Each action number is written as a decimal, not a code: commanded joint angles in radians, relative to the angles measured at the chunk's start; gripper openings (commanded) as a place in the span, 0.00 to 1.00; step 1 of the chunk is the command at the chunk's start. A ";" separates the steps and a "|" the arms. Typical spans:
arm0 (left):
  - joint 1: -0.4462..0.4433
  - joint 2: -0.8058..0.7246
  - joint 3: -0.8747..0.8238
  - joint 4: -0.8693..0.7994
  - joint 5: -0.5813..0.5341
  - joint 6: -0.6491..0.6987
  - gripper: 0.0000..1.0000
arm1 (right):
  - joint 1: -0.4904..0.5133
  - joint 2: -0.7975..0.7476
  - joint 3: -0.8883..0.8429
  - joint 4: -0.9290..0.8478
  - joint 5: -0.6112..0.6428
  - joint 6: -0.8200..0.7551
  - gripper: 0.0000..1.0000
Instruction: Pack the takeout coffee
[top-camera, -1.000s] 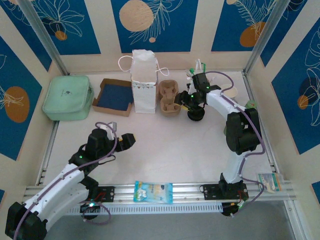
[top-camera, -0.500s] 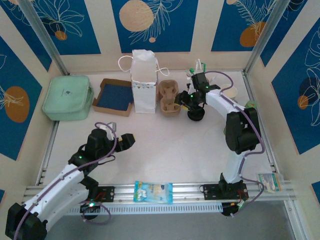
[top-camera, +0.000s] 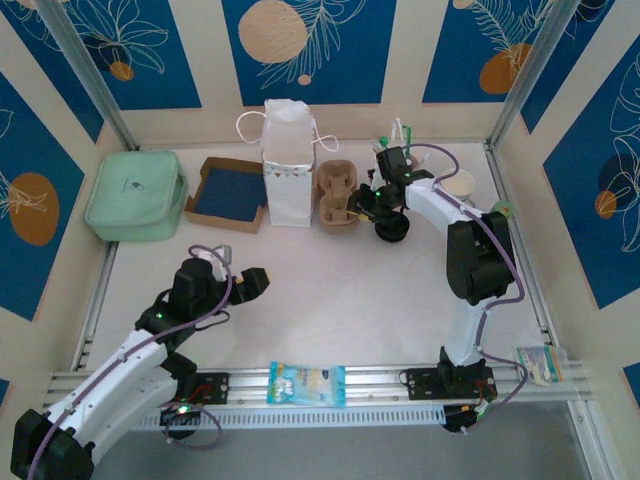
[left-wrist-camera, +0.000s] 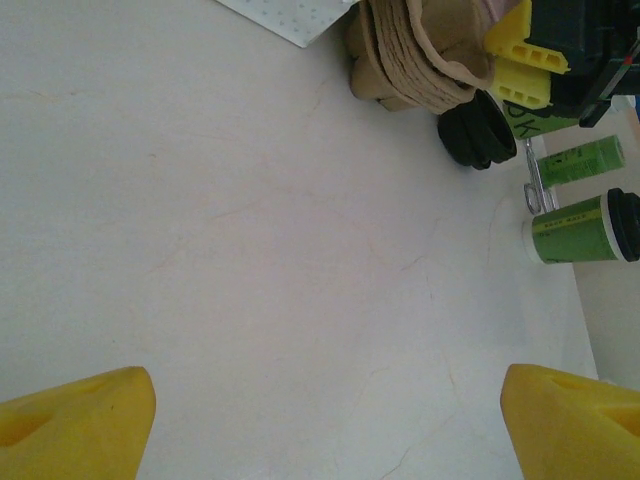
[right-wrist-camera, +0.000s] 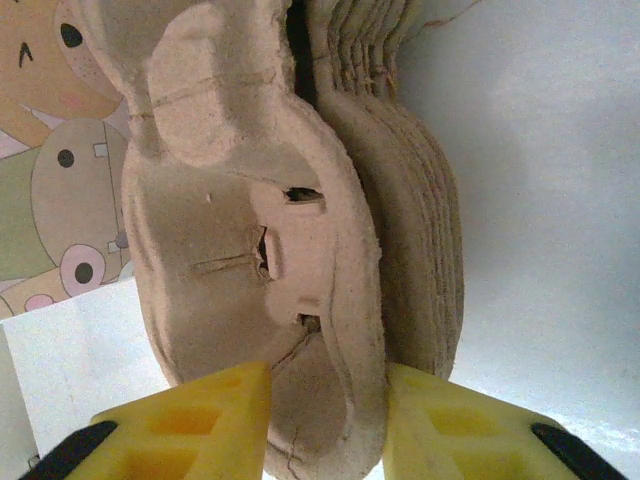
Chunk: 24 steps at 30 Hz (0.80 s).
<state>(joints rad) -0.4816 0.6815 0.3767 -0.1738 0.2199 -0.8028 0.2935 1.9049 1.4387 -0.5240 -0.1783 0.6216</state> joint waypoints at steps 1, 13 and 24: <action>0.014 -0.011 0.016 -0.018 0.002 0.013 0.89 | 0.004 -0.037 0.005 -0.019 0.005 0.006 0.29; 0.015 -0.017 0.018 -0.020 0.001 0.011 0.89 | -0.010 -0.133 -0.030 -0.018 -0.013 0.026 0.08; 0.015 -0.008 0.031 -0.017 -0.001 0.013 0.89 | -0.015 -0.218 -0.064 -0.030 -0.038 0.021 0.03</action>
<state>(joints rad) -0.4797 0.6815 0.3771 -0.1802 0.2199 -0.8028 0.2848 1.7359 1.3972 -0.5350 -0.1829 0.6407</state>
